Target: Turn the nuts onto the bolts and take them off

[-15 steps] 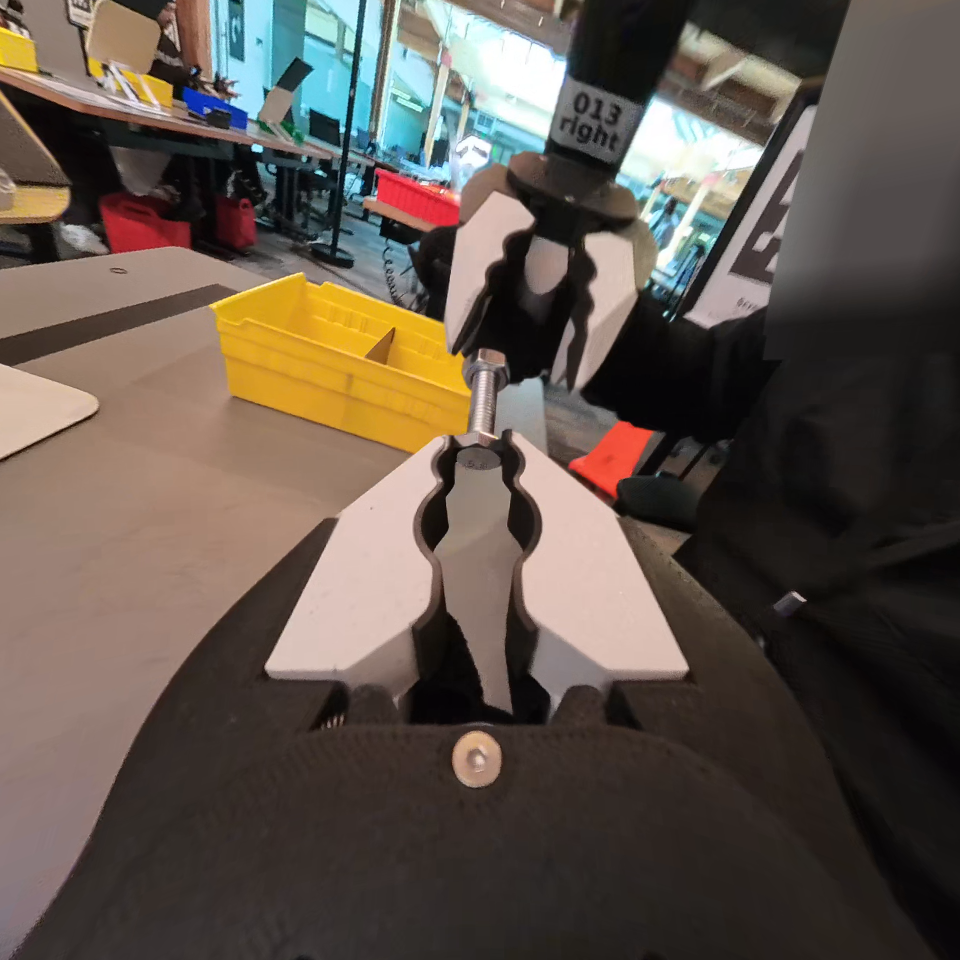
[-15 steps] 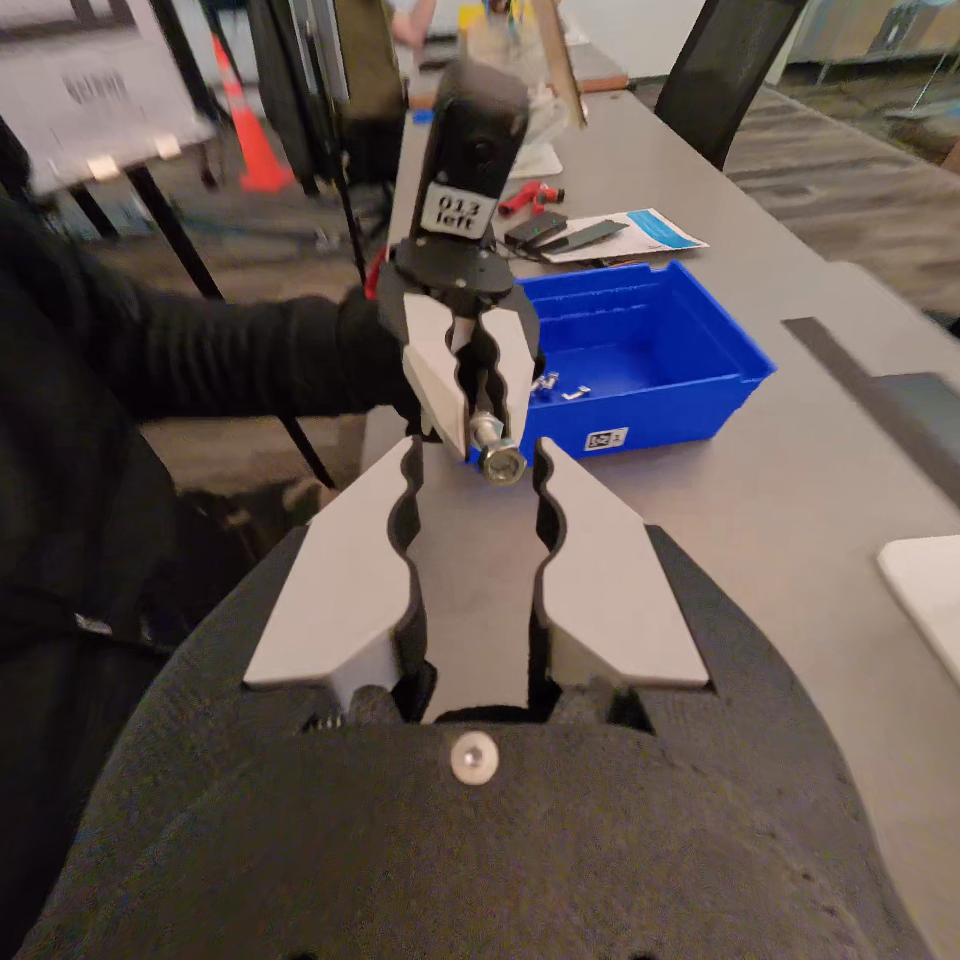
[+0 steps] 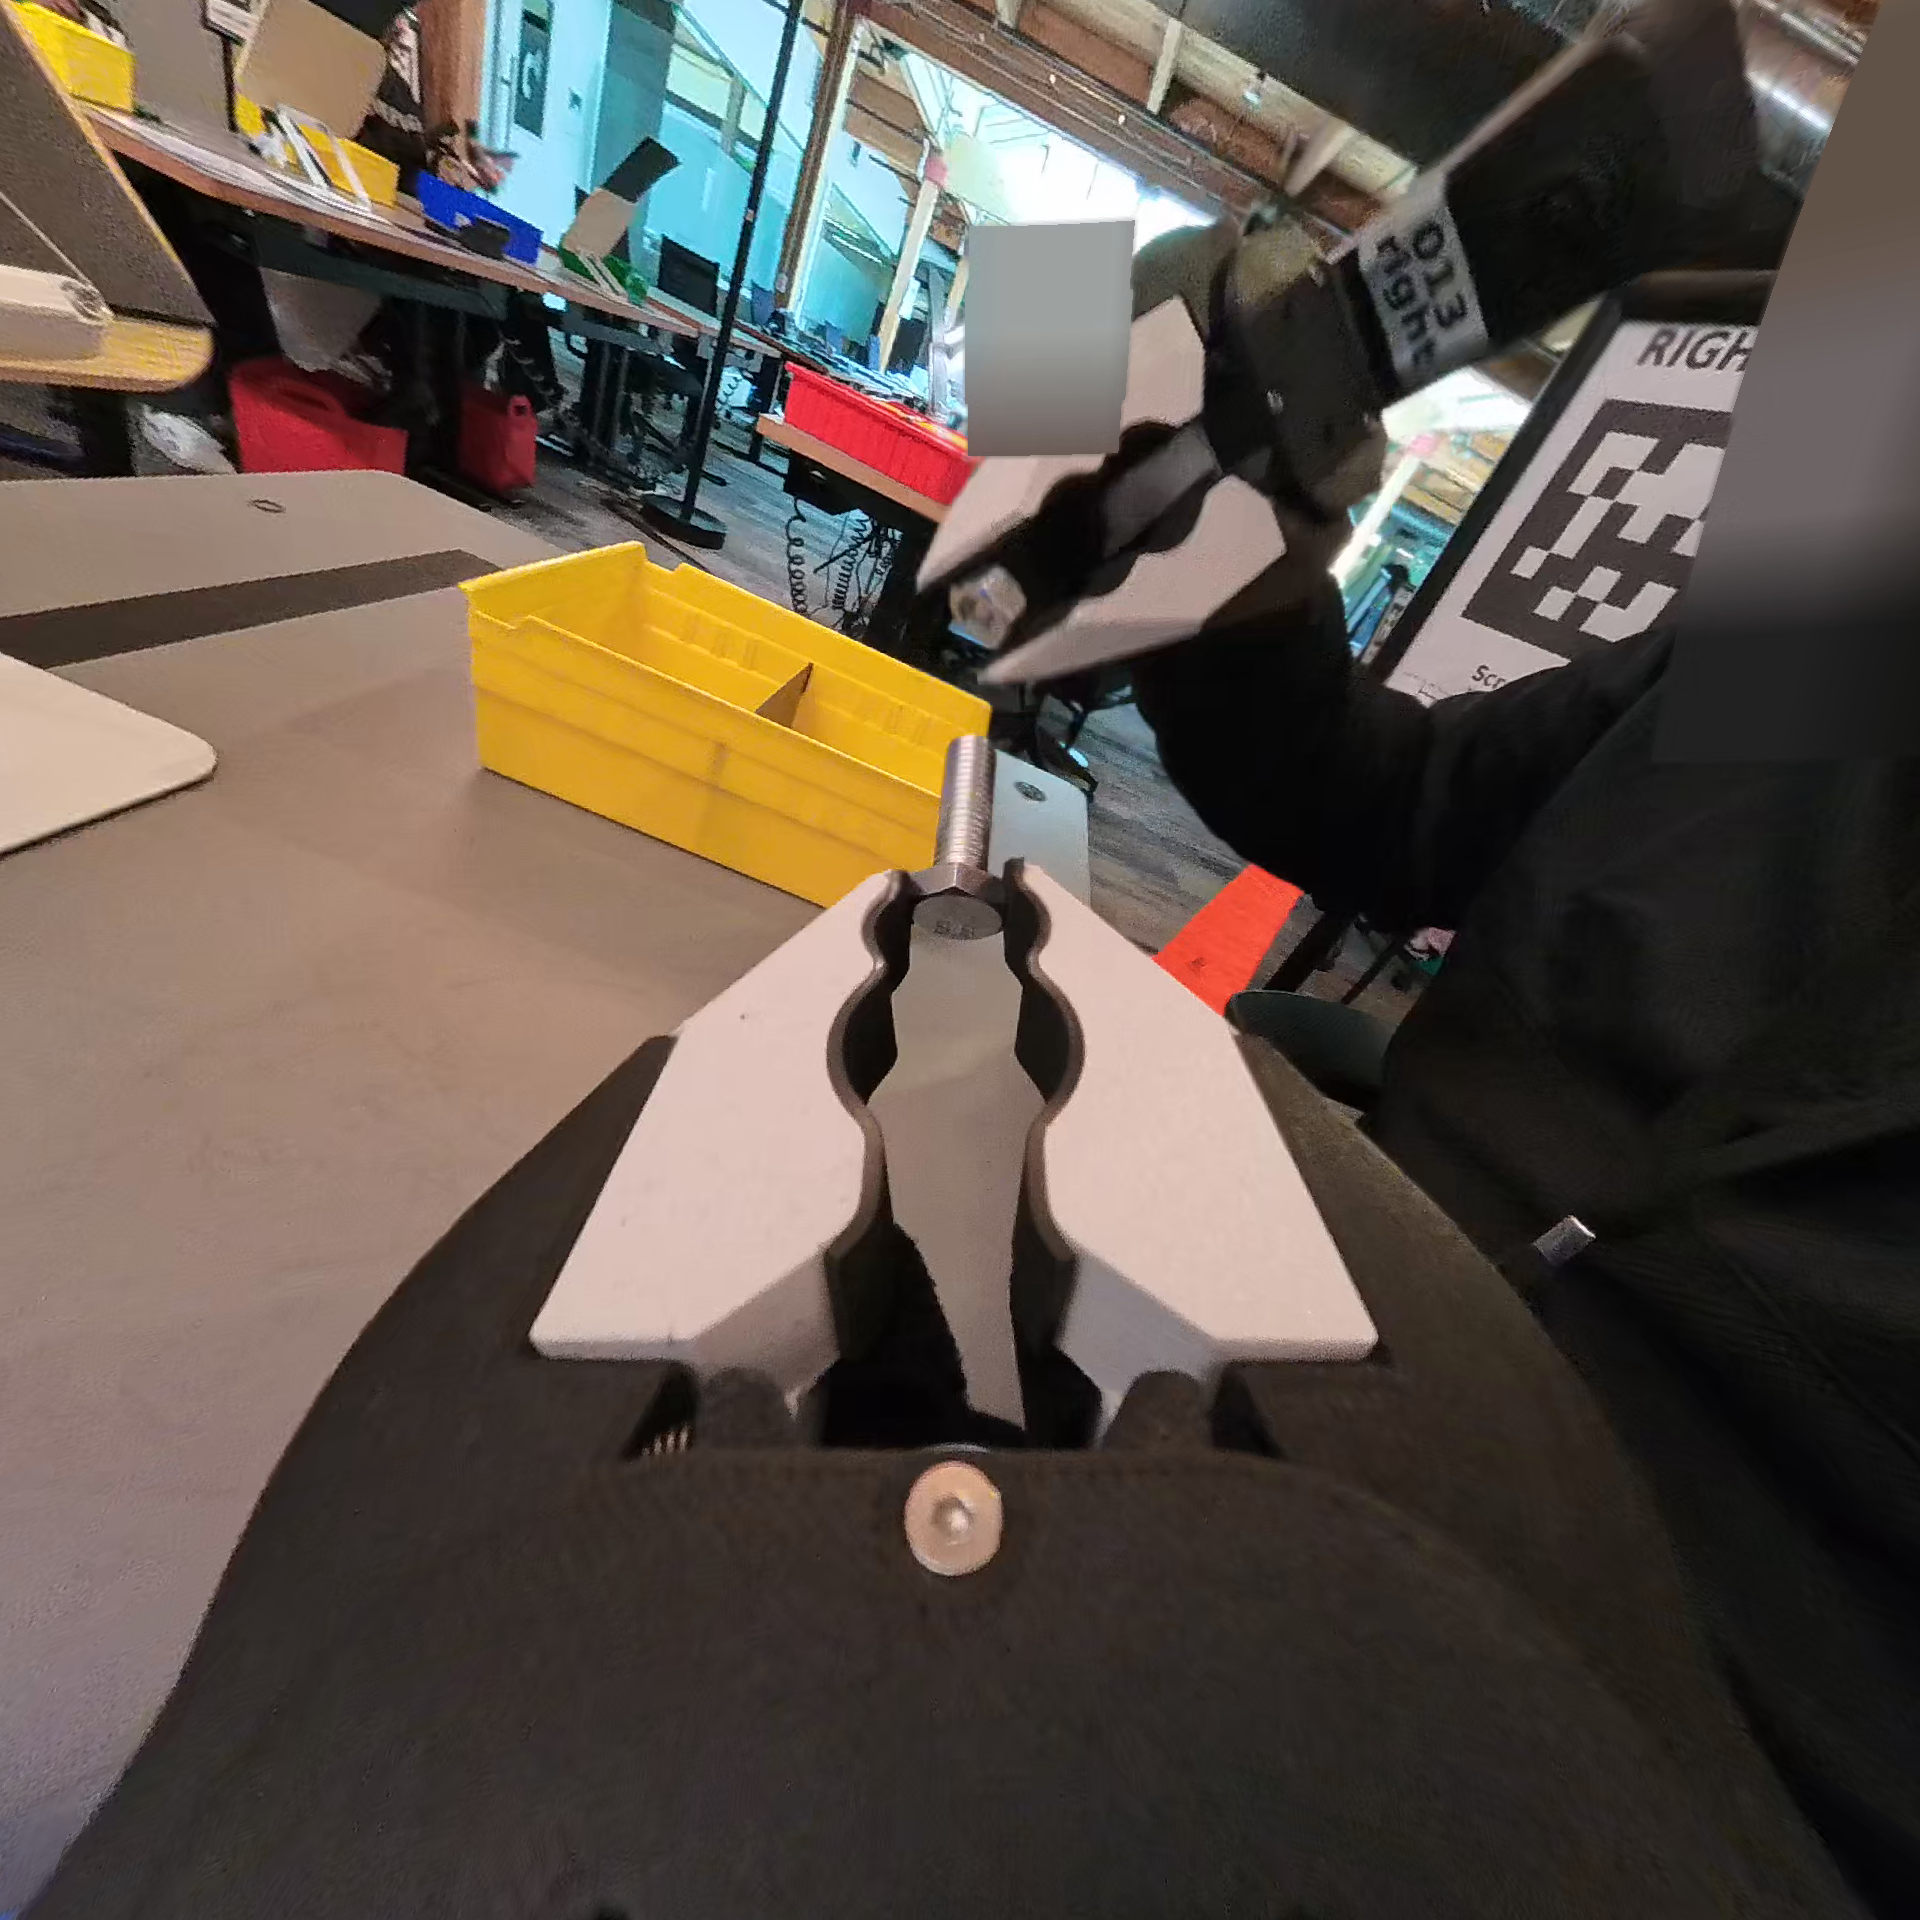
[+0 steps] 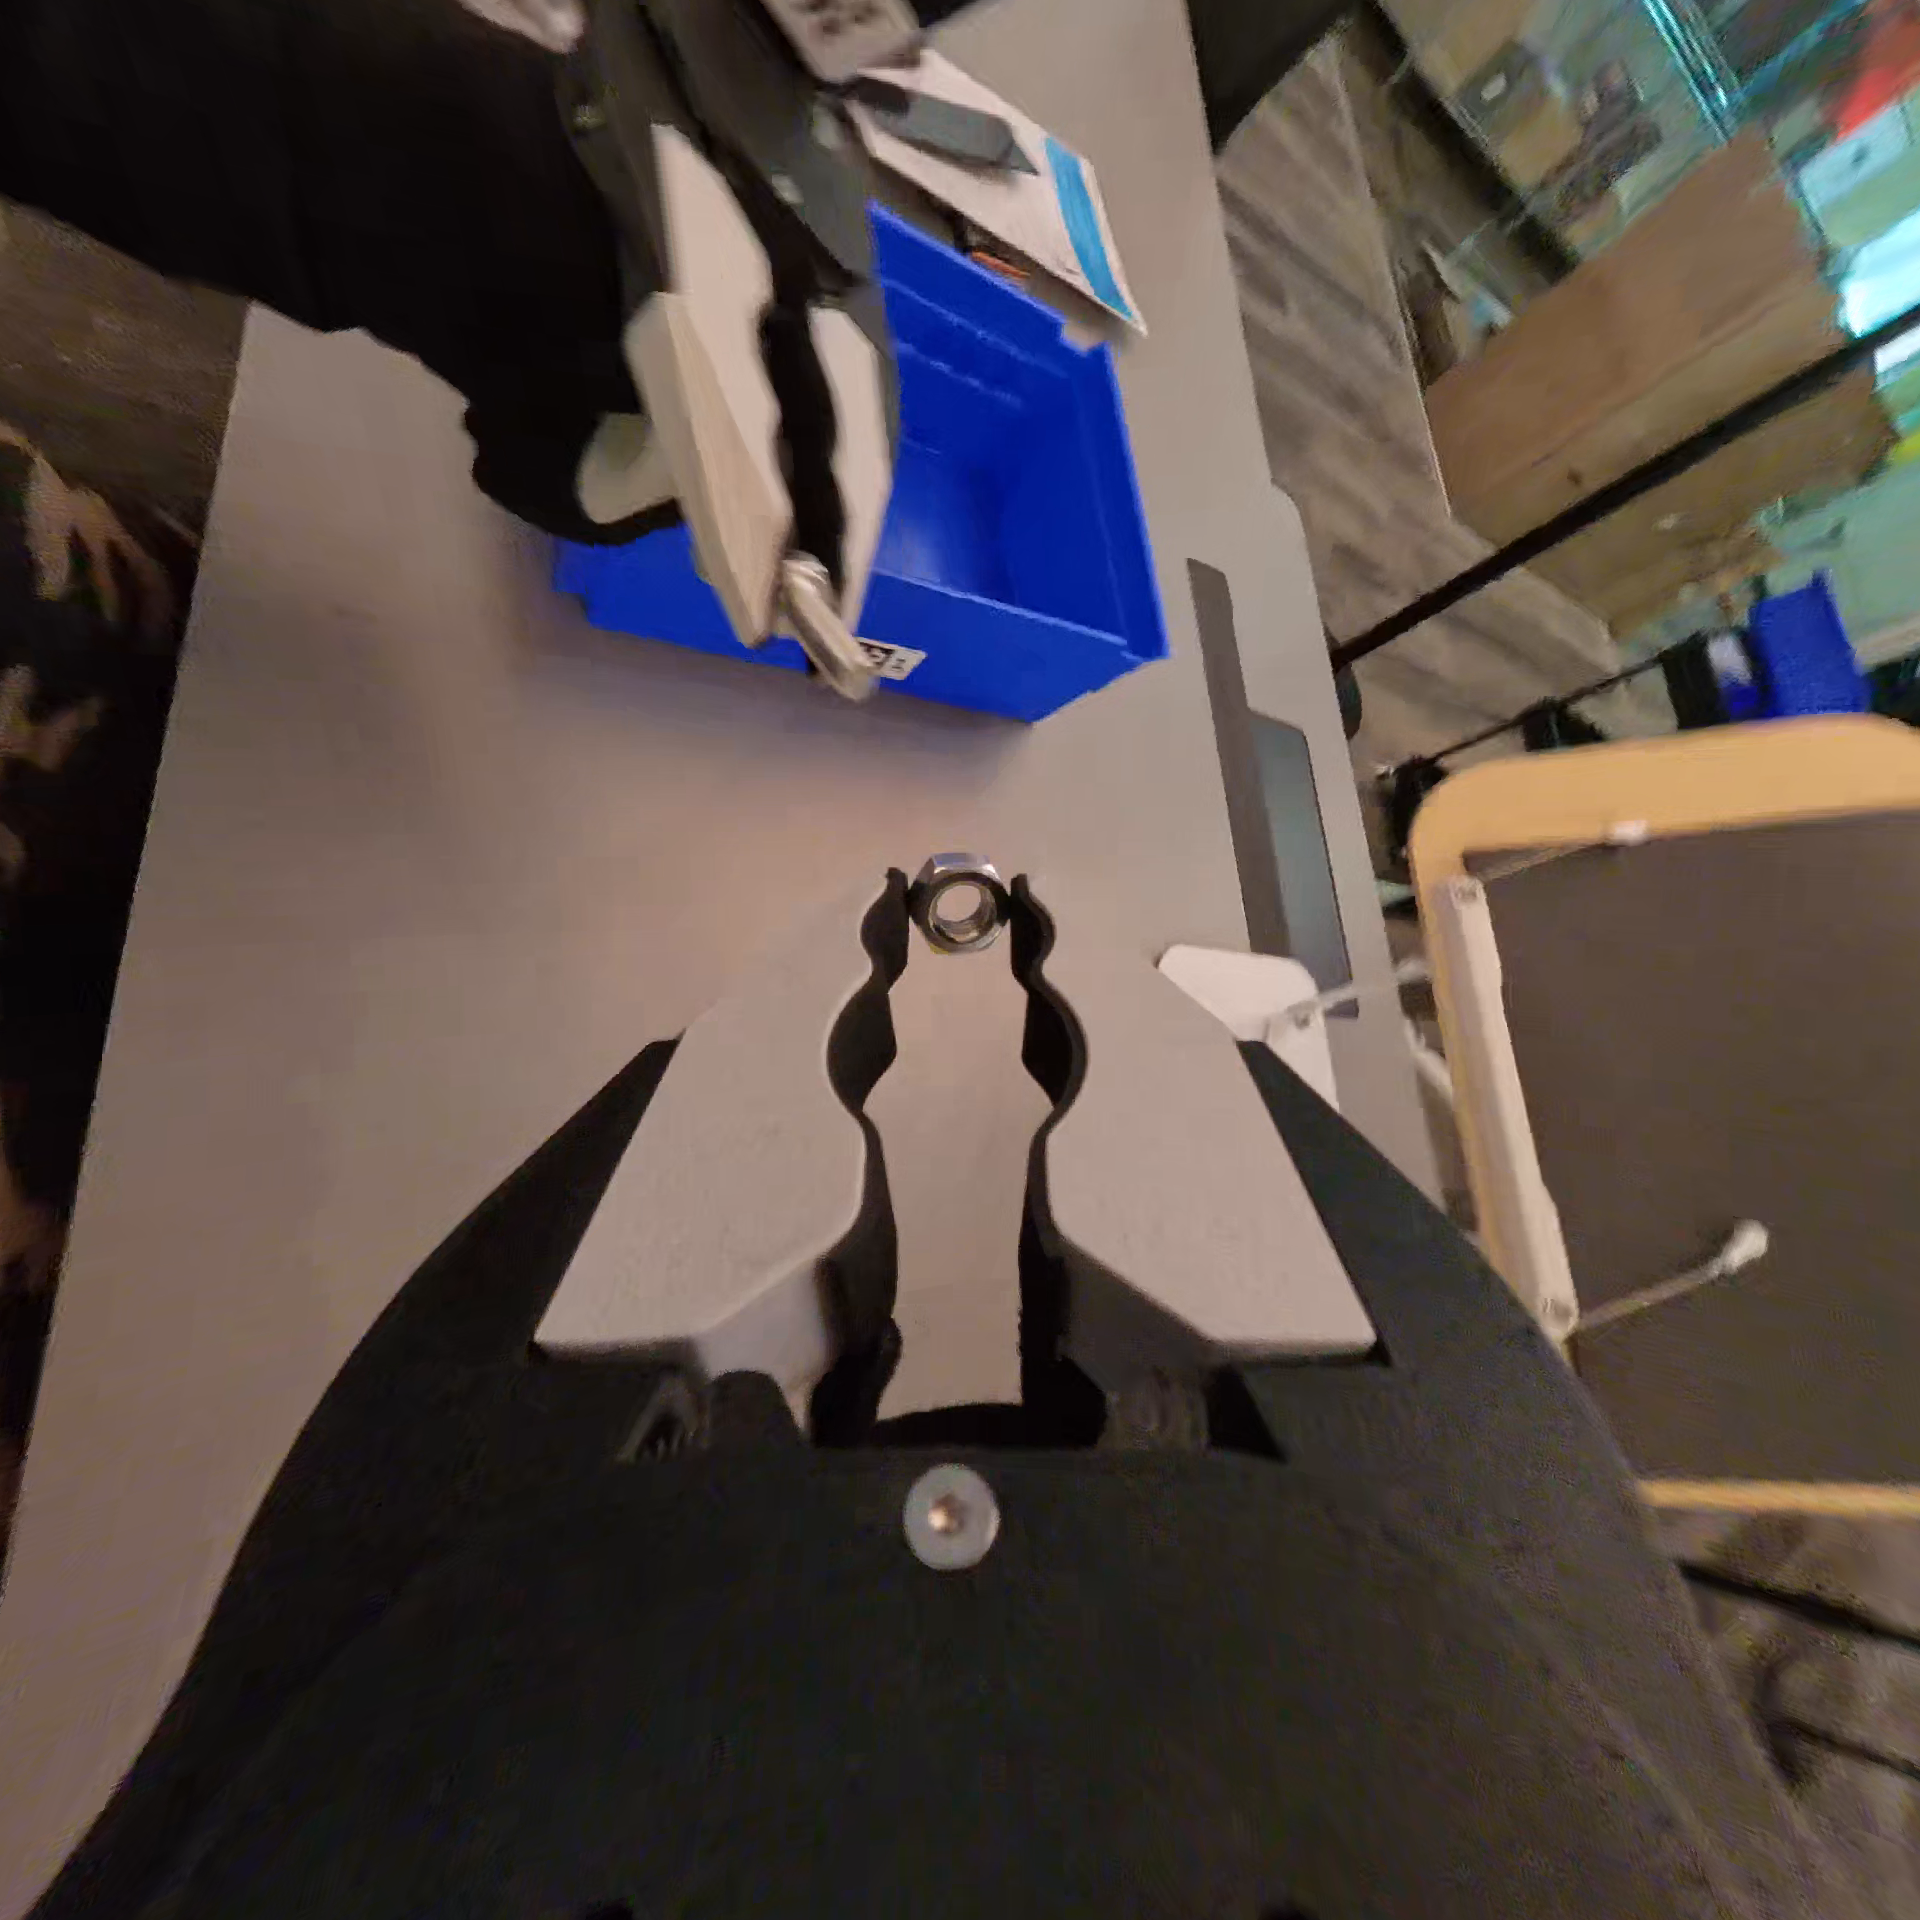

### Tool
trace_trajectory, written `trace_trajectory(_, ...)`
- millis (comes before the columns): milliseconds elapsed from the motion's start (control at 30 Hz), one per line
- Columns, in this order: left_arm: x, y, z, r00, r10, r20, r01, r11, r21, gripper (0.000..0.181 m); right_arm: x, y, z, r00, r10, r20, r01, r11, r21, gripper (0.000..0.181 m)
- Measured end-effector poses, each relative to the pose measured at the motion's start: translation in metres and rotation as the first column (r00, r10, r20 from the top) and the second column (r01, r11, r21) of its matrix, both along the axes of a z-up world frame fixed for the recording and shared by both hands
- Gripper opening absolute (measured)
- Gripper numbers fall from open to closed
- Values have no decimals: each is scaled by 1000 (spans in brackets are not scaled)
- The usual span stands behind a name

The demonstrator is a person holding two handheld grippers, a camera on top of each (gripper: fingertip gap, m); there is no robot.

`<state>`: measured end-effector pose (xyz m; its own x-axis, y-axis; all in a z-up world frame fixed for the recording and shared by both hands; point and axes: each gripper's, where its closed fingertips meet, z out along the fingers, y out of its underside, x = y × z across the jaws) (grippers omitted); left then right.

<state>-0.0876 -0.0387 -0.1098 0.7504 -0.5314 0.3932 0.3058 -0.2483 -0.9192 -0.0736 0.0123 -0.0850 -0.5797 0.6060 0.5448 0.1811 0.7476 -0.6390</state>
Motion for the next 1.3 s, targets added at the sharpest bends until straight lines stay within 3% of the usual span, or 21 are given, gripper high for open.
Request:
trace_trajectory(100, -5, -2, 3, 999, 22, -37, -22, 1000, 2, 16, 15, 56, 4, 982, -161, 101, 170, 982, -87, 18)
trace_trajectory(167, -7, -2, 1, 997, 35, -65, -35, 999, -7, 16, 31, 112, 2, 934, -338, 117, 349, 934, -82, 18)
trace_trajectory(267, -11, -1, 1, 998, 47, -43, -47, 999, -2, 16, 72, 178, -26, 811, -530, 247, 564, 820, -93, 18)
trace_trajectory(400, -10, 3, -5, 998, 46, -44, -47, 999, -15, 16, 122, 224, -83, 644, -653, 400, 719, 694, -25, 17)
trace_trajectory(600, -8, 6, -7, 997, 56, -58, -58, 998, -27, 16, 159, 238, -181, 464, -625, 628, 737, 666, 118, 18)
trace_trajectory(767, -6, 6, -6, 995, 60, -74, -63, 998, -28, 16, 165, 244, -215, 411, -611, 677, 742, 655, 141, 30)
trace_trajectory(867, -5, 8, -7, 995, 63, -83, -65, 997, -28, 16, 168, 248, -209, 413, -628, 660, 749, 646, 147, 33)
trace_trajectory(933, -2, 8, -6, 995, 58, -81, -60, 998, -26, 16, 167, 254, -184, 429, -681, 593, 769, 620, 156, 34)
trace_trajectory(967, -1, 8, -6, 996, 52, -77, -54, 998, -25, 16, 161, 254, -164, 464, -702, 540, 774, 618, 138, 35)
trace_trajectory(1033, 3, 9, -5, 997, 38, -68, -40, 999, -21, 16, 138, 234, -117, 604, -675, 425, 737, 675, 26, 32)
trace_trajectory(1100, 8, 10, -4, 999, 14, -46, -15, 1000, -17, 16, 108, 187, -69, 784, -543, 300, 596, 795, -118, 33)
trace_trajectory(1167, 14, 11, -3, 1000, -11, -21, 10, 1000, -11, 16, 80, 122, -28, 927, -339, 160, 370, 895, -249, 31)
trace_trajectory(1233, 21, 9, -2, 999, -48, 4, 48, 999, -2, 16, 61, 57, -1, 991, -130, 38, 135, 935, -327, 31)
trace_trajectory(1300, 27, 8, 0, 997, -73, 26, 73, 997, 6, 16, 48, 7, 7, 1000, 23, -11, -26, 927, -375, 29)
